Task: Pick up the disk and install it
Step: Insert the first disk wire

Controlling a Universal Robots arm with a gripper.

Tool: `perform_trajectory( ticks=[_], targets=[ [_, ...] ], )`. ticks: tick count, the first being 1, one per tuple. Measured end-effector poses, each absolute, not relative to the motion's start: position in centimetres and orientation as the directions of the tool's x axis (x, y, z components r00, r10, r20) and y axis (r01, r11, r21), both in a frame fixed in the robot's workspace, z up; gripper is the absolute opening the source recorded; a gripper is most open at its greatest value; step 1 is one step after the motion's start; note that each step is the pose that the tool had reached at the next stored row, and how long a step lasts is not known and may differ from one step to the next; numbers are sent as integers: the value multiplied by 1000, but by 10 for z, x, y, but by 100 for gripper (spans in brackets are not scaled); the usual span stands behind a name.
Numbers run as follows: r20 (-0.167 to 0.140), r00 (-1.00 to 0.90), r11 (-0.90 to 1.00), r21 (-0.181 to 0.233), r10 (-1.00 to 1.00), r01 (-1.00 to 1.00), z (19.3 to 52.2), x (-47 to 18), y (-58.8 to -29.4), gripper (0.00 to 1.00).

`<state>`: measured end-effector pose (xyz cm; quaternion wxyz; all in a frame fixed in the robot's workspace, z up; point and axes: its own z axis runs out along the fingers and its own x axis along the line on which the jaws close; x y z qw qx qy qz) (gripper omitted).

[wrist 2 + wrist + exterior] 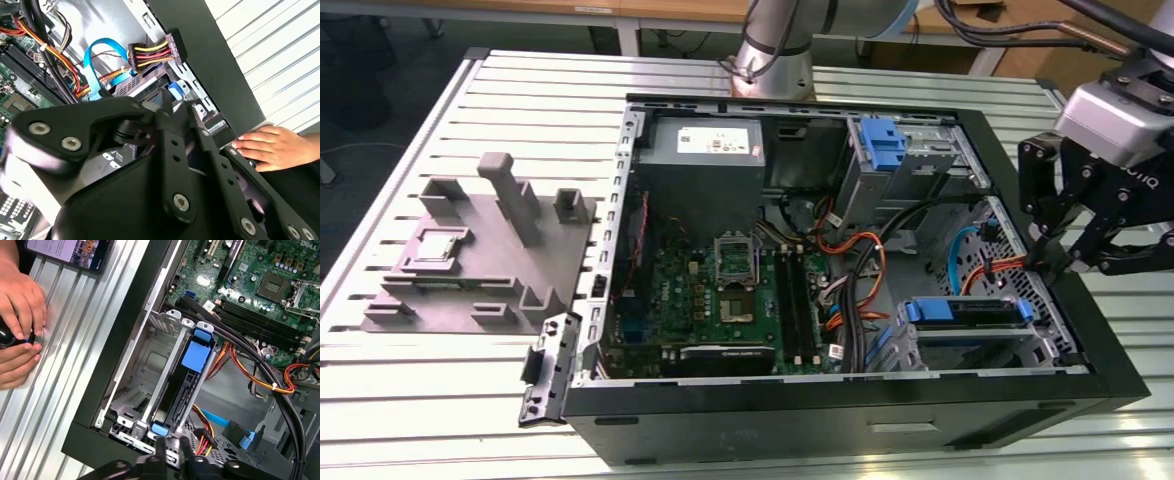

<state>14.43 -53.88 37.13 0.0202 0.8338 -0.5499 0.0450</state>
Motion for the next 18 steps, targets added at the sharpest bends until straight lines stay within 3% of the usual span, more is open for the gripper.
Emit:
perform_trajectory(
  ticks=[1, 2, 18],
  targets=[
    [99, 391, -394, -15, -915, -919, 371, 145, -538, 24],
    [101, 391, -395, -14, -915, -919, 371, 145, -537, 31],
    [103, 581, -585, -13, -807, -811, 369, 146, -535, 31]
  ],
)
